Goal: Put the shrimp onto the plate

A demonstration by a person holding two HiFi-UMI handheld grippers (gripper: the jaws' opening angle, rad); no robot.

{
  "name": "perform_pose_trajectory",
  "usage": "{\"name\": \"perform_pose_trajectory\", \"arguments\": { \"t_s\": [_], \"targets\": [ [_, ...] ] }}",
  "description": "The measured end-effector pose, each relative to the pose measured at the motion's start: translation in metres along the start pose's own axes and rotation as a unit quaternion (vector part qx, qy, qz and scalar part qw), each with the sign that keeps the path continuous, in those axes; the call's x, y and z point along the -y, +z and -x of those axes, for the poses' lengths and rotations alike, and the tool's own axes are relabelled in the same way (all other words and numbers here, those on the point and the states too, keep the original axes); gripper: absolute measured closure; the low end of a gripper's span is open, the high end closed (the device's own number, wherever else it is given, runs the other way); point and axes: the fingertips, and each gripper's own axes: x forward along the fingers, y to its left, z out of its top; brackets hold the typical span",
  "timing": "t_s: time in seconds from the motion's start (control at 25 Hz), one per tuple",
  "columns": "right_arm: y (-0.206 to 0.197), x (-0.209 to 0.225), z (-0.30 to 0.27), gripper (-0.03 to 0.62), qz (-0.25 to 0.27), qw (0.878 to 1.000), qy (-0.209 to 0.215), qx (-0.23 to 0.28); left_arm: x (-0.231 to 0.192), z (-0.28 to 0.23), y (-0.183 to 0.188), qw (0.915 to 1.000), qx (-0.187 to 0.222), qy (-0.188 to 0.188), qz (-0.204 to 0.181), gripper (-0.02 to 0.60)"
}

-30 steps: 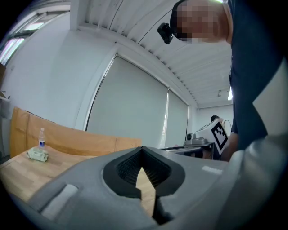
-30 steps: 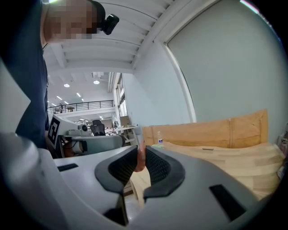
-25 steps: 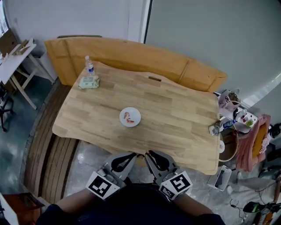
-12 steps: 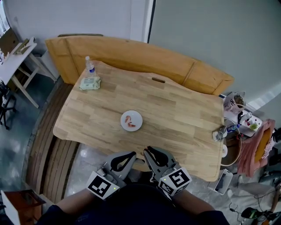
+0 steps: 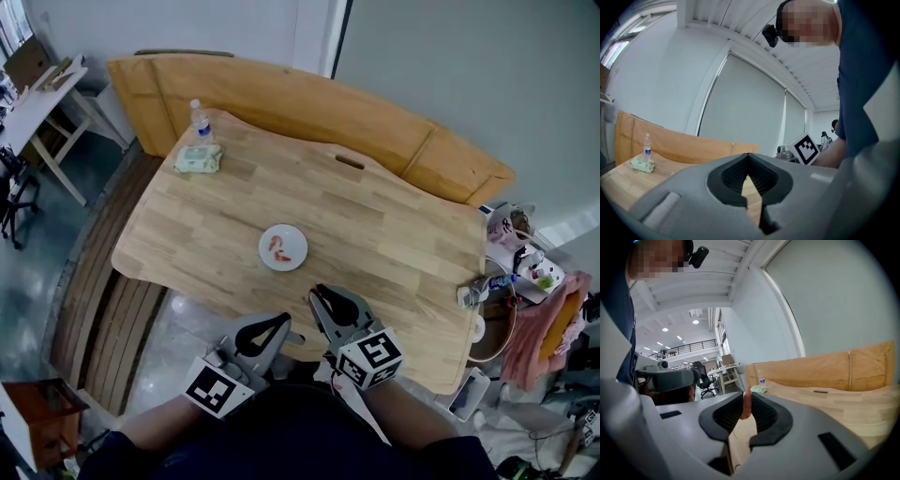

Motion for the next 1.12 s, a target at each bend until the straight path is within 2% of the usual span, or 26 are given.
{"name": "perform_pose_trajectory", "arguments": {
  "t_s": [0.52,0.76,1.12],
  "targets": [
    [-0.047,0.046,-0.068,0.531,0.01,0.997,0.003,-0.077,-0.031,-0.005,-0.001,0.9991,0.005,0.042,0.008,0.577],
    [-0.074,0.073,-0.107,0.531,0.01,0.994,-0.009,-0.11,-0.044,-0.008,0.002,0.9984,0.011,0.055,0.008,0.577],
    [-0.126,0.108,-0.157,0.531,0.017,0.983,-0.025,-0.181,-0.06,-0.008,-0.001,0.9972,0.008,0.073,0.012,0.577]
  ]
}}
